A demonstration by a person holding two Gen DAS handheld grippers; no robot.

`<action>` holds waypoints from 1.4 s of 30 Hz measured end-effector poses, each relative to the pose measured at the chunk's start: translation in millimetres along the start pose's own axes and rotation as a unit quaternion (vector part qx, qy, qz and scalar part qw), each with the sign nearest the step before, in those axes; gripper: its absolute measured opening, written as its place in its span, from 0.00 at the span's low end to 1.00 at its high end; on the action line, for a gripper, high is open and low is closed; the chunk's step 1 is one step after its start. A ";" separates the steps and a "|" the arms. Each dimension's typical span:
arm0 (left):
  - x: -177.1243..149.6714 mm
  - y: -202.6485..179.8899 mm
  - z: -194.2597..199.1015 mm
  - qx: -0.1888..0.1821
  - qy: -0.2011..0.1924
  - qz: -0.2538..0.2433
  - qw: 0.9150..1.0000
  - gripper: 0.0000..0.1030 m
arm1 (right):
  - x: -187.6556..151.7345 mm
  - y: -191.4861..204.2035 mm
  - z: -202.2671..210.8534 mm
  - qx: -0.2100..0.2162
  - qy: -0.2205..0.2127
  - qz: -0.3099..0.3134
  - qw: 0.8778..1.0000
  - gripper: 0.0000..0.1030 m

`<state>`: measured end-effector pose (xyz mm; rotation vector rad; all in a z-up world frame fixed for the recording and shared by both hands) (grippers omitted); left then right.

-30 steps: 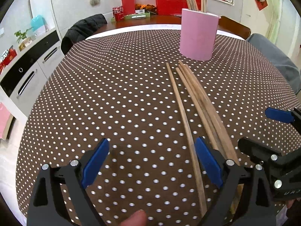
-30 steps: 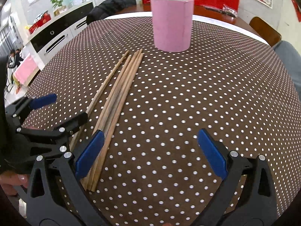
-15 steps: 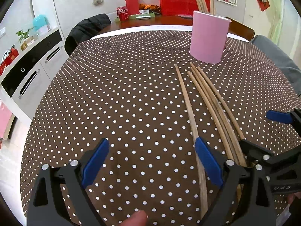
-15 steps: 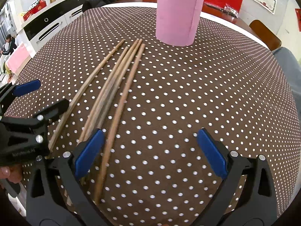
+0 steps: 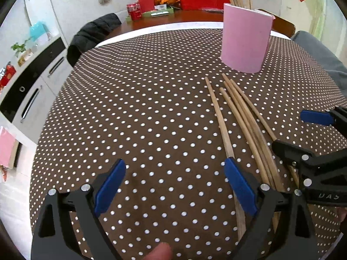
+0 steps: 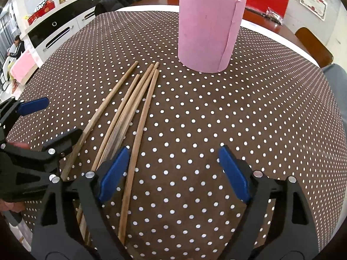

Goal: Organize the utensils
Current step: 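Close the left tool on one chopstick while the right tool grasps another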

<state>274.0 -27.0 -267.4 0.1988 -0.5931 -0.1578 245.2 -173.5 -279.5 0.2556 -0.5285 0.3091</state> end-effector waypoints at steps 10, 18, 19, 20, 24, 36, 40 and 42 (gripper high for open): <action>-0.7 -14.1 6.2 -0.054 0.012 0.009 0.998 0.88 | -5.7 -13.8 8.8 0.011 -0.004 -0.001 1.000 0.80; 6.2 -20.5 -7.8 -0.043 0.015 -0.009 0.999 0.88 | 2.1 -17.1 7.7 0.013 -0.007 -0.004 1.000 0.79; 8.4 -21.3 -9.6 -0.044 0.017 -0.014 0.999 0.88 | 3.9 -16.9 7.1 0.014 -0.006 -0.003 1.000 0.78; 10.1 -22.2 -10.6 -0.046 0.019 -0.019 0.999 0.88 | 5.3 -16.0 6.8 0.015 -0.007 0.000 1.000 0.75; 13.6 -28.6 -7.5 -0.068 0.014 -0.034 0.997 0.63 | 8.8 -6.8 6.3 0.018 -0.010 0.016 1.000 0.51; 18.0 -26.4 0.6 -0.095 0.000 -0.006 0.995 0.05 | 12.5 -13.0 16.4 0.078 -0.035 -0.017 0.996 0.06; 21.5 -18.4 6.7 -0.093 -0.013 0.017 0.995 0.05 | 11.5 -13.8 16.3 0.077 -0.035 -0.013 0.996 0.06; 24.0 -17.1 7.7 -0.091 -0.017 0.023 0.995 0.05 | 10.0 -12.7 13.7 0.071 -0.032 -0.009 0.997 0.06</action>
Point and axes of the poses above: each gripper's, at about its wrist camera, not at the fingertips, and z roughly against the way its jaws point, y to its left, x to its top, the point moved 9 cm from there along -z, roughly the way its jaws point, and after that the axes turned 9 degrees about x, right-handed, at the moved point
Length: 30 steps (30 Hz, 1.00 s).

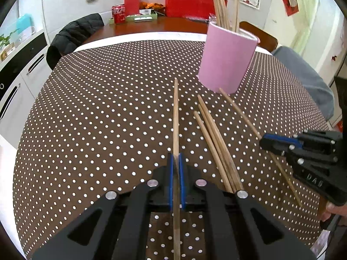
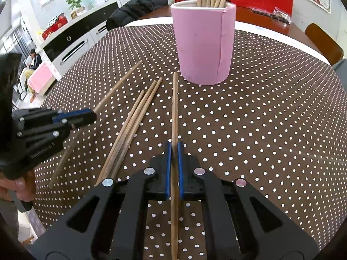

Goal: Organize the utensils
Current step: 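Close the left tool on one chopstick while the right tool grasps another, then raise both held chopsticks over the pink cup and open both tools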

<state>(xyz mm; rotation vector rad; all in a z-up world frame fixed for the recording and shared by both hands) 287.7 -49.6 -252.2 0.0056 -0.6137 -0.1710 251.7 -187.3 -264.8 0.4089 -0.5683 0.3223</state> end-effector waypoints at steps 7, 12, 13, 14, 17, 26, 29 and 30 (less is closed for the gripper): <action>5.7 4.6 4.6 0.001 -0.011 0.014 1.000 0.05 | -0.1 10.1 -3.5 0.007 0.000 0.004 1.000 0.06; 18.0 16.0 19.0 -0.001 -0.041 0.047 0.998 0.05 | 6.3 12.9 13.0 0.028 -0.034 0.005 0.999 0.06; 20.8 17.6 21.3 -0.003 -0.046 0.050 0.998 0.05 | 9.0 14.0 17.7 0.032 -0.045 0.006 0.998 0.06; 23.9 18.2 25.1 -0.005 -0.053 0.054 0.997 0.05 | 11.8 13.3 22.4 0.036 -0.054 0.007 0.998 0.06; 34.0 17.4 35.1 -0.009 -0.072 0.059 0.996 0.05 | 24.0 17.9 40.7 0.047 -0.094 0.012 0.994 0.06; 95.6 1.7 73.5 -0.025 -0.154 0.052 0.986 0.05 | 78.5 13.0 106.1 0.061 -0.220 0.017 0.973 0.06; 126.7 -3.2 90.3 -0.033 -0.197 0.053 0.978 0.05 | 106.1 1.8 127.0 0.055 -0.261 0.011 0.964 0.06; 134.8 -3.7 93.8 -0.036 -0.207 0.056 0.976 0.05 | 112.6 -0.7 131.3 0.053 -0.270 0.009 0.961 0.06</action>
Point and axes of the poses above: each gripper's, at about its wrist camera, not at the fingertips, and z roughly against the way its jaws point, y to its left, x to its top, the point moved 9 cm from there along -z, roughly the way its jaws point, and after that the axes turned 9 degrees about x, right-handed, at the moved point
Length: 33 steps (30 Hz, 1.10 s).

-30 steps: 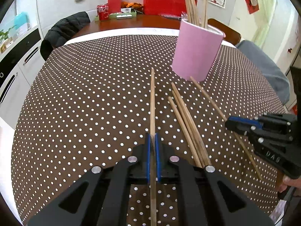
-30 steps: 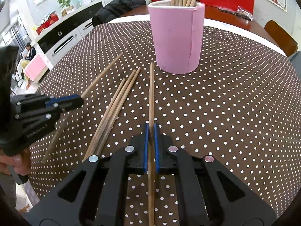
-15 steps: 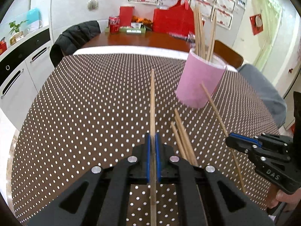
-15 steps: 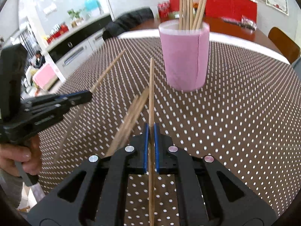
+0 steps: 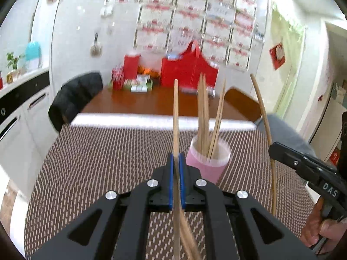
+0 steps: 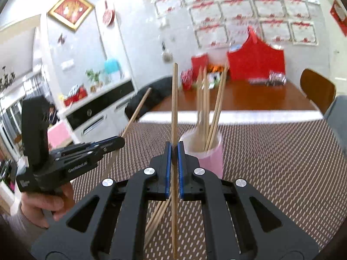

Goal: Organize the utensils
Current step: 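Raise both held chopsticks over the pink cup and open both tools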

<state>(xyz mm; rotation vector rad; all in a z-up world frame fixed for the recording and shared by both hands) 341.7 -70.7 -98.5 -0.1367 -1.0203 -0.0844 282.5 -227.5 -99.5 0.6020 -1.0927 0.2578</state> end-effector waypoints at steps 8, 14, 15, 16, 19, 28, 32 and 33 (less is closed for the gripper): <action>77.6 -29.8 -7.2 -0.053 -0.083 0.028 0.995 0.05 | 77.9 -17.8 7.4 -0.013 -0.097 -0.002 0.995 0.06; 117.5 -49.8 -18.9 -0.109 -0.132 0.058 0.984 0.05 | 120.0 -29.4 -7.7 -0.014 -0.143 0.000 0.990 0.06; 123.4 -52.1 -21.2 -0.117 -0.141 0.062 0.981 0.05 | 122.8 -30.5 -11.2 -0.013 -0.145 -0.001 0.989 0.06; 127.8 -54.7 -23.2 -0.123 -0.149 0.065 0.979 0.05 | 125.9 -31.6 -15.3 -0.011 -0.148 -0.003 0.989 0.06; 136.7 -61.2 -29.9 -0.137 -0.170 0.071 0.973 0.05 | 131.1 -35.9 -29.8 -0.011 -0.151 -0.004 0.988 0.06; 121.9 -63.5 -69.7 -0.135 -0.188 0.082 0.969 0.05 | 115.1 -61.4 -62.5 -0.013 -0.136 -0.027 0.990 0.06; 111.5 -61.3 -88.8 -0.126 -0.181 0.084 0.972 0.05 | 106.9 -71.1 -69.7 -0.017 -0.129 -0.034 0.991 0.06; 108.6 -61.0 -91.9 -0.124 -0.180 0.084 0.972 0.05 | 105.0 -72.5 -71.1 -0.017 -0.128 -0.036 0.991 0.06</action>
Point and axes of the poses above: each gripper's, at about its wrist camera, not at the fingertips, and z roughly against the way its jaws point, y to its left, x to its top, the point moved 9 cm from there along -z, roughly the way its jaws point, and after that the axes turned 9 degrees about x, right-handed, at the moved point
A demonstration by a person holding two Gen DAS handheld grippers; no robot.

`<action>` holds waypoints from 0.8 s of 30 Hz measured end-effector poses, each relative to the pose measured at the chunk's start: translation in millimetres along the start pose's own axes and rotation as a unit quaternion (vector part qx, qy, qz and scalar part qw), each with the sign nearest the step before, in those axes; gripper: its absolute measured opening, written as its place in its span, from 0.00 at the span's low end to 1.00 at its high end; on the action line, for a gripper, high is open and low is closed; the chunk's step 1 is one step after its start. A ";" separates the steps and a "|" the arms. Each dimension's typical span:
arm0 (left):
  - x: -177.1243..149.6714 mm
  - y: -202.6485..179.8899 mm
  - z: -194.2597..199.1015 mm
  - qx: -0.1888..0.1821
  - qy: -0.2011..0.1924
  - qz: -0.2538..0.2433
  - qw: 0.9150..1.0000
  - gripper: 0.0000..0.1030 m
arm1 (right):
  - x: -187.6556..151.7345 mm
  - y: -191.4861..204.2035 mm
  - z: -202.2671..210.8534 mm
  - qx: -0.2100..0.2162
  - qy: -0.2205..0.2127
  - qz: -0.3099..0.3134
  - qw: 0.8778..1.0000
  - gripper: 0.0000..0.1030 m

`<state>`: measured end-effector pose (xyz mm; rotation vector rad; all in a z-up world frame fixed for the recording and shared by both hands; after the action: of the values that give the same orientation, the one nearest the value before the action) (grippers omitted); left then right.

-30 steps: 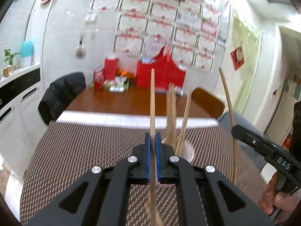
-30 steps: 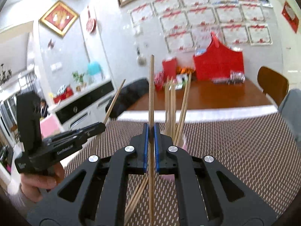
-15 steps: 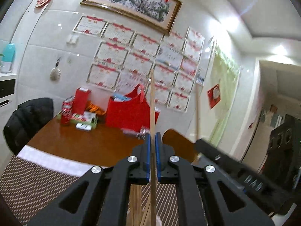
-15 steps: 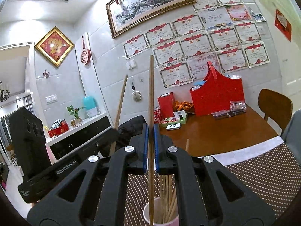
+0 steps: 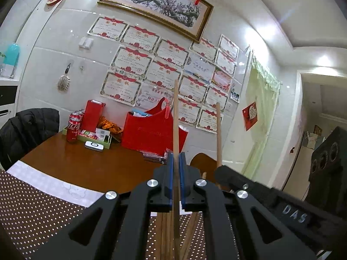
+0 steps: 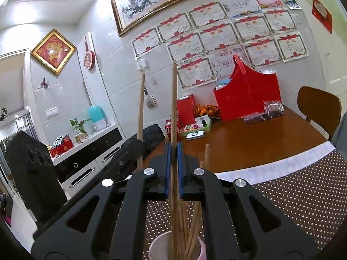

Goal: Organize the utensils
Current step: 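Raise both held chopsticks over the pink cup and open both tools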

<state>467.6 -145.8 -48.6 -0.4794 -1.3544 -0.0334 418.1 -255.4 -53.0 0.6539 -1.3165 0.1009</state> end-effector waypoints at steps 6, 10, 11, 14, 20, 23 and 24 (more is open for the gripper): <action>-18.7 0.0 -7.1 0.006 0.006 -0.022 1.000 0.05 | -9.9 -6.0 -5.6 -0.002 0.010 -0.004 1.000 0.06; -29.0 4.5 -6.9 0.009 0.014 -0.027 0.999 0.05 | -19.3 -9.1 -6.8 -0.005 0.021 -0.008 1.000 0.06; -32.1 6.6 -6.2 0.009 0.018 -0.027 0.999 0.05 | -21.4 -9.9 -6.3 -0.007 0.022 -0.010 1.000 0.06; -40.3 15.1 -1.3 0.015 0.033 -0.023 0.999 0.12 | -30.6 -12.9 -2.0 -0.006 0.033 -0.023 0.999 0.12; -22.2 29.6 36.4 0.042 0.010 -0.014 0.999 0.74 | -20.5 -14.3 32.5 -0.019 -0.005 -0.040 0.999 0.95; -10.3 30.8 54.1 0.056 0.010 -0.022 0.998 0.80 | -11.9 -14.0 48.5 -0.029 -0.014 -0.047 0.998 0.95; -6.0 30.8 60.9 0.069 0.013 -0.034 0.997 0.82 | -9.8 -13.2 53.1 -0.032 -0.014 -0.047 0.998 0.95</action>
<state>418.8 -98.2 -55.7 -0.3158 -1.3368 -0.0010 375.3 -289.8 -61.7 0.6642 -1.3088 -0.0278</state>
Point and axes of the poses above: each gripper's, at about its wrist camera, not at the fingertips, and z roughly against the way its jaws point, y to its left, x to its top, the point moved 9 cm from there along -z, roughly the way its jaws point, and after that the axes turned 9 degrees about x, right-handed, at the moved point
